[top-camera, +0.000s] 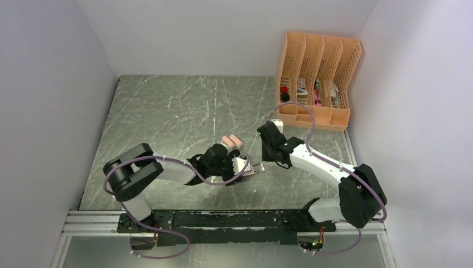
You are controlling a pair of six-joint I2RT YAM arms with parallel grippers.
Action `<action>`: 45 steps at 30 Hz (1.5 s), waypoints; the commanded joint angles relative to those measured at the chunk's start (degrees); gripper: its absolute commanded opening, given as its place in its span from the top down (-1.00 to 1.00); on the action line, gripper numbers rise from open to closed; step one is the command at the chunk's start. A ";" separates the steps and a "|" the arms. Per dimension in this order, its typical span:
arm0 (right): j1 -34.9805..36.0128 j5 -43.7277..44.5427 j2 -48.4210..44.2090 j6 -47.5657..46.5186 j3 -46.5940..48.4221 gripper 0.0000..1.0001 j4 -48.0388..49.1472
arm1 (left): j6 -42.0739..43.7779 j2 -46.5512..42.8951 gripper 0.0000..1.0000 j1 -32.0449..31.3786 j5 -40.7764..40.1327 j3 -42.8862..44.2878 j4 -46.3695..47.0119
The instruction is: Load the staples into the stapler
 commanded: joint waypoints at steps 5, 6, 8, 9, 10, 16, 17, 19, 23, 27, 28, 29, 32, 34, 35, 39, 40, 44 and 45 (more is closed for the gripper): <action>-0.51 0.76 -1.70 0.54 -0.30 0.33 0.27 | -1.85 -5.19 -0.69 0.28 0.39 -3.29 -7.67; -0.45 0.76 -1.77 0.55 -0.24 0.33 0.36 | -2.34 -6.50 -0.71 0.39 0.79 -3.62 -7.64; -0.52 0.85 -1.97 0.65 0.01 0.33 0.47 | -3.25 -9.25 -0.73 0.73 1.81 -4.45 -7.43; -0.55 0.86 -2.11 0.50 0.14 0.33 0.56 | -3.80 -10.95 -0.74 1.05 2.64 -4.84 -7.45; -0.58 0.84 -2.35 0.39 0.51 0.33 0.70 | -4.50 -12.69 -0.74 1.52 3.31 -5.32 -7.34; -0.58 -3.22 -3.79 -4.52 1.86 0.25 5.31 | -10.97 -25.63 -0.74 7.78 5.08 -8.93 -6.37; -0.61 -3.93 -3.13 -5.36 2.55 0.23 5.67 | -12.65 -27.90 -0.74 9.46 4.78 -9.78 -6.28; -0.61 -5.72 -0.50 -7.37 4.45 0.18 5.98 | -16.74 -32.13 -0.80 11.50 1.13 -10.71 -5.62; -0.43 -9.94 4.38 -10.92 8.81 0.11 7.22 | -25.32 -39.42 -0.86 16.40 -3.49 -9.49 -9.00; -0.40 -14.69 9.88 -16.45 14.73 0.05 7.42 | -32.12 -42.46 -0.95 18.54 -14.97 -6.77 -16.31; -0.40 -15.94 11.97 -17.99 16.96 0.04 6.98 | -33.08 -42.27 -0.96 18.95 -17.21 -5.62 -19.69; -0.36 -17.07 13.47 -19.47 18.56 0.04 6.36 | -33.93 -41.87 -0.96 19.50 -19.50 -3.82 -22.37; -0.31 -20.03 17.80 -23.73 22.90 0.04 3.88 | -36.54 -40.26 -0.96 20.58 -23.19 0.23 -29.36; -0.18 -20.71 20.41 -25.01 25.43 0.04 2.61 | -37.82 -39.45 -0.98 20.88 -24.97 2.35 -32.69; -0.04 -20.72 21.42 -25.42 26.40 0.06 2.24 | -38.23 -39.10 -0.99 21.00 -25.60 3.25 -33.77; 0.43 -20.58 25.93 -27.04 30.70 0.10 0.36 | -38.67 -38.98 -1.00 21.35 -26.54 4.28 -35.22; 0.51 -20.57 26.81 -27.58 31.63 0.10 -0.08 | -38.56 -39.07 -1.00 21.36 -26.27 4.10 -34.97; 0.59 -21.01 29.84 -29.53 34.68 0.09 -1.43 | -37.82 -39.12 -0.99 21.51 -25.78 4.13 -35.17; 0.62 -21.36 30.42 -29.84 35.18 0.08 -1.70 | -37.61 -39.10 -1.00 21.58 -25.76 4.12 -35.33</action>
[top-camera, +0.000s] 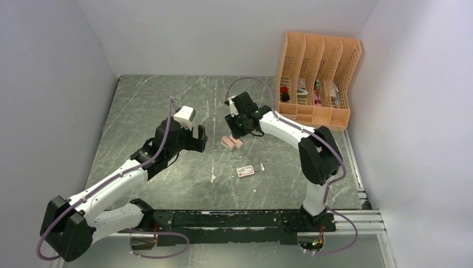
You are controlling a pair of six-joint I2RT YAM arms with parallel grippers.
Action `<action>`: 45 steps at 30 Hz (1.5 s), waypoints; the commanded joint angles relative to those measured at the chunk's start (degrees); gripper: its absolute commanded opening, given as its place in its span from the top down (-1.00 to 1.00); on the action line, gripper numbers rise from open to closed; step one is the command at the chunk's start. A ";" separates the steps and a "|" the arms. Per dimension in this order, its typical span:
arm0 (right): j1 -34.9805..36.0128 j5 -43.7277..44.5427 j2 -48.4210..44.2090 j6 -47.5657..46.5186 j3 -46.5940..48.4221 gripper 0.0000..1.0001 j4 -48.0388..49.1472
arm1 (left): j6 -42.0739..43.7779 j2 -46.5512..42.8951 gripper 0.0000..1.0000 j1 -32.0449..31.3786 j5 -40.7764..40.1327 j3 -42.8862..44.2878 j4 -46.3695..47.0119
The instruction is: Load the staples into the stapler
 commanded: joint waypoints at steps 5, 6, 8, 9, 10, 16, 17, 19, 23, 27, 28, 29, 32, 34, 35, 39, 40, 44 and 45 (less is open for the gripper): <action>0.29 -2.83 4.00 -3.92 4.19 0.02 -3.83 | 0.59 -0.76 -0.99 0.70 -1.57 1.14 -2.43; 0.26 -2.96 4.24 -3.99 4.24 0.01 -3.87 | 0.68 -0.85 -0.99 0.76 -1.52 1.00 -2.34; 0.32 -3.31 4.85 -4.14 4.31 0.01 -4.07 | 0.69 -0.99 -0.99 0.85 -1.43 0.81 -2.12; 0.36 -3.38 5.27 -4.18 4.45 0.01 -4.30 | 0.69 -0.93 -0.99 0.91 -1.31 0.76 -1.99; 0.33 -3.37 5.63 -4.19 4.64 0.00 -4.42 | 0.69 -0.77 -0.99 0.86 -1.15 0.79 -1.89; 0.56 -2.81 6.35 -3.59 4.34 0.06 -3.57 | 0.78 -0.42 -0.99 0.92 -0.93 1.03 -1.94; 0.51 -2.65 6.51 -3.58 4.33 0.08 -3.48 | 0.78 -0.51 -0.99 0.92 -0.94 0.98 -1.82; 0.54 -2.44 6.84 -3.58 4.33 0.10 -3.51 | 0.69 -0.70 -0.99 0.91 -1.02 0.89 -1.84; 0.50 -2.01 7.34 -3.41 4.25 0.14 -3.09 | 0.76 -0.87 -0.99 0.88 -1.12 0.75 -1.77; 0.55 -1.57 7.84 -3.25 4.61 0.17 -3.08 | 0.87 -0.61 -0.99 0.95 -0.95 0.84 -1.59; 0.56 -1.56 7.92 -3.23 4.68 0.18 -3.00 | 0.87 -0.45 -0.99 0.92 -0.89 0.83 -1.52; 0.51 -1.56 7.90 -3.15 4.68 0.19 -2.93 | 0.87 -0.38 -0.99 0.97 -0.81 0.88 -1.54; 0.58 -1.57 8.01 -2.90 4.55 0.25 -2.89 | 0.74 -0.17 -0.99 1.00 -0.63 0.89 -1.43; 0.54 -1.31 8.05 -2.52 4.53 0.32 -2.95 | 0.69 -0.28 -0.99 1.01 -0.44 0.94 -1.28; 0.54 -1.16 7.95 -2.33 4.40 0.36 -2.99 | 0.65 -0.28 -0.99 1.03 -0.41 0.87 -1.22; 0.52 1.14 6.93 0.00 4.17 0.55 -3.36 | 0.69 -0.47 -0.99 1.01 -0.32 0.93 -1.19; 0.57 2.76 6.34 1.44 4.08 0.62 -3.58 | 0.69 -0.55 -0.99 0.95 -0.32 0.94 -1.22; 0.50 10.53 3.47 11.53 2.80 0.65 -4.65 | 0.56 -0.68 -0.99 1.00 -0.56 1.09 -1.41; 0.49 12.15 2.54 15.15 2.03 0.64 -4.65 | 0.48 -0.74 -0.99 1.02 -0.69 1.19 -1.55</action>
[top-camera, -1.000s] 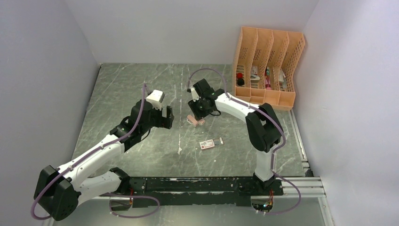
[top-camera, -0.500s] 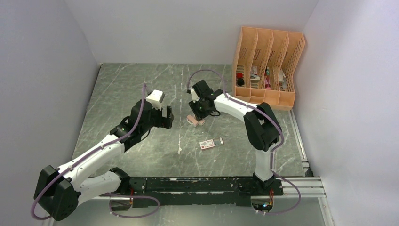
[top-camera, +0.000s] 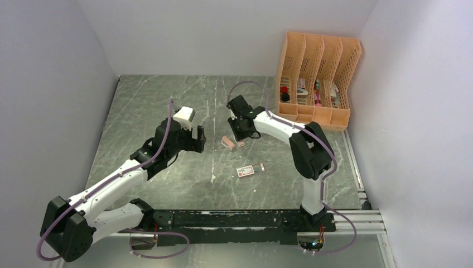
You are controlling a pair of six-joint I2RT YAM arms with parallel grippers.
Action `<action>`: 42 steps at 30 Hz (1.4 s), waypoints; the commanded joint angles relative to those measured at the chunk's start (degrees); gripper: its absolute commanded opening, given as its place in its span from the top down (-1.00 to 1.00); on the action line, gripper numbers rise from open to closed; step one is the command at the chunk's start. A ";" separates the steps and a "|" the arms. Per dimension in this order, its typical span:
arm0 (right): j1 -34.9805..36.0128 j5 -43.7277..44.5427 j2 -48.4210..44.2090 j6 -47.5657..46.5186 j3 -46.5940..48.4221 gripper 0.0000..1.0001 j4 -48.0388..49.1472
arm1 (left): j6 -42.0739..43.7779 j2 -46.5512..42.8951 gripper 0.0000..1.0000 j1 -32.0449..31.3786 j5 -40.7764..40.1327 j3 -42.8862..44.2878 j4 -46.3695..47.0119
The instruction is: Load the staples into the stapler
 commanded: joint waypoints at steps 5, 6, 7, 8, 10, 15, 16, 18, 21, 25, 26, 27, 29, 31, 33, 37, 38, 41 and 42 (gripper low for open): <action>0.08 8.78 -6.95 21.99 -3.93 0.73 0.09 | 0.01 -0.93 -0.99 0.52 -1.55 1.59 0.37; 0.24 9.11 -6.87 23.55 -4.03 0.74 -0.17 | -0.11 -0.89 -0.99 0.51 -1.82 1.69 0.28; 0.31 9.83 -6.83 25.13 -4.23 0.74 -0.64 | -0.24 -0.87 -0.99 0.48 -2.11 1.93 0.13; 0.54 10.80 -6.86 26.66 -4.48 0.74 -1.32 | -0.33 -0.85 -0.99 0.50 -2.15 2.11 0.02; 0.93 13.32 -7.50 29.28 -5.83 0.73 -1.86 | -0.25 -0.70 -0.99 0.50 -1.84 2.48 -0.34; 1.75 19.08 -8.75 35.61 -8.15 0.71 -2.98 | -0.39 -0.52 -0.99 0.49 -1.06 2.60 -0.33; 2.12 19.93 -8.93 36.66 -8.51 0.70 -3.08 | -0.47 -0.43 -0.99 0.46 -0.84 2.71 -0.35; 2.63 21.02 -9.28 38.24 -9.30 0.68 -3.02 | -0.58 -0.24 -0.99 0.53 -0.47 2.89 -0.44; 3.04 20.97 -9.09 39.16 -9.72 0.58 -2.57 | -0.36 -0.08 -1.00 0.53 0.21 2.95 -0.33; 3.43 21.76 -8.62 39.09 -8.57 0.25 -3.71 | 0.08 -0.48 -0.99 0.46 0.25 2.95 -0.28; 3.42 22.07 -8.81 38.86 -8.47 0.17 -3.86 | 0.10 -0.69 -0.99 0.51 0.17 2.83 -0.08; 3.39 22.12 -9.14 38.41 -8.31 0.09 -3.82 | 0.14 -0.89 -0.99 0.53 0.07 2.78 0.12; 3.42 22.86 -9.61 37.85 -7.82 -0.07 -4.39 | -0.07 -1.18 -0.99 0.52 -0.22 2.62 0.36; 3.32 22.72 -10.35 37.22 -7.70 -0.11 -4.50 | -0.37 -1.22 -0.98 0.45 -0.24 2.74 0.44; 3.22 22.09 -11.98 36.35 -8.58 -0.12 -3.24 | -0.87 -0.96 -0.99 0.47 -0.28 2.90 0.25; 0.93 18.60 -18.24 32.94 -11.90 -0.13 0.79 | -3.02 -0.28 -0.99 0.51 -2.65 4.41 -2.22; 0.44 18.10 -20.09 31.78 -12.99 -0.13 2.30 | -3.57 0.10 -0.98 0.52 -3.38 4.80 -2.82; -0.58 17.80 -25.89 29.23 -16.28 -0.17 5.84 | -4.54 1.43 -0.98 0.48 -3.42 6.52 -4.75; -1.27 17.70 -27.58 28.84 -17.01 -0.19 6.55 | -4.60 1.84 -0.98 0.50 -3.00 7.03 -5.08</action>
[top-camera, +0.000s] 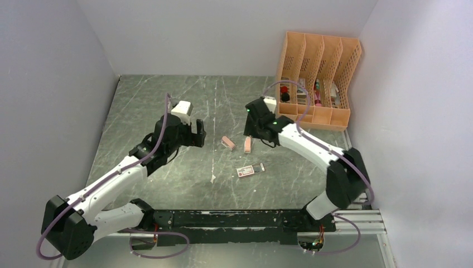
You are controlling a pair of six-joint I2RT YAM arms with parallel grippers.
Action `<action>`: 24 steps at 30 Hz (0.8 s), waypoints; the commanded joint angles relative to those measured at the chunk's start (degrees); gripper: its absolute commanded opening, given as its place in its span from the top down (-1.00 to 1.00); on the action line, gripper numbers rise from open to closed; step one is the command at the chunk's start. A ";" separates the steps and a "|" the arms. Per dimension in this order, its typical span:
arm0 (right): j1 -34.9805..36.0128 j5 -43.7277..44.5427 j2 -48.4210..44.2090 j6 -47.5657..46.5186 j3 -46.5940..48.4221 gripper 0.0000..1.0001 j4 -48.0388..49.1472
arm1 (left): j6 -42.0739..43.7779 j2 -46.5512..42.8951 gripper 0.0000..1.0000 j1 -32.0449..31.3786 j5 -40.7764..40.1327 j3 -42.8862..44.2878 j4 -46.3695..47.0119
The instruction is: Load the staples into the stapler
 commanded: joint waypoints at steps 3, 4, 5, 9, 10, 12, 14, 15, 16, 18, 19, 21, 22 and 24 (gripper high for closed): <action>-4.35 -2.08 -10.98 -5.96 -4.95 -0.19 8.12 | -2.19 2.57 -0.98 0.37 0.00 4.14 -1.40; -6.12 -2.41 -12.00 -6.30 -5.54 -0.17 8.77 | -2.68 3.44 -0.98 0.39 -0.01 4.60 -1.44; -8.03 -3.44 -12.92 -6.37 -6.10 -0.16 9.49 | -2.87 4.45 -0.98 0.36 0.22 5.33 -1.80; -19.05 -9.47 -16.44 -5.52 -8.47 -0.14 11.13 | -4.99 8.27 -0.98 -2.20 -0.79 8.70 -2.23; -21.53 -11.01 -17.65 -5.23 -8.95 -0.14 11.81 | -5.18 9.31 -0.99 -3.77 -1.87 9.50 -1.72; -26.15 -13.90 -19.78 -4.47 -11.60 -0.14 12.86 | -7.71 12.25 -0.98 -7.25 -4.18 11.94 -1.08; -30.17 -16.40 -21.50 -3.26 -13.28 -0.14 13.28 | -9.55 16.08 -0.95 -10.78 -6.31 15.00 -0.69; -31.81 -17.58 -22.42 -2.56 -14.43 -0.14 13.63 | -10.21 18.29 -0.95 -12.56 -6.92 16.46 -0.33; -33.33 -18.57 -23.36 -1.86 -15.74 -0.14 14.15 | -10.86 20.25 -0.94 -14.06 -7.29 18.04 0.22; -35.71 -19.70 -25.19 -0.55 -18.23 -0.14 14.54 | -12.41 24.44 -0.90 -16.60 -7.89 20.88 1.28; -36.71 -19.95 -26.01 0.07 -19.45 -0.14 14.53 | -13.26 26.37 -0.85 -17.66 -8.17 22.40 1.26; -39.08 -20.79 -27.56 1.02 -21.39 -0.14 14.54 | -15.71 30.25 -0.77 -19.22 -9.69 24.94 0.64; -40.09 -21.27 -28.45 1.27 -22.27 -0.14 14.69 | -16.52 32.04 -0.72 -19.72 -10.28 26.01 0.36; -42.23 -22.47 -29.53 0.96 -23.23 -0.14 14.56 | -18.75 35.91 -0.67 -20.85 -12.42 28.29 -1.44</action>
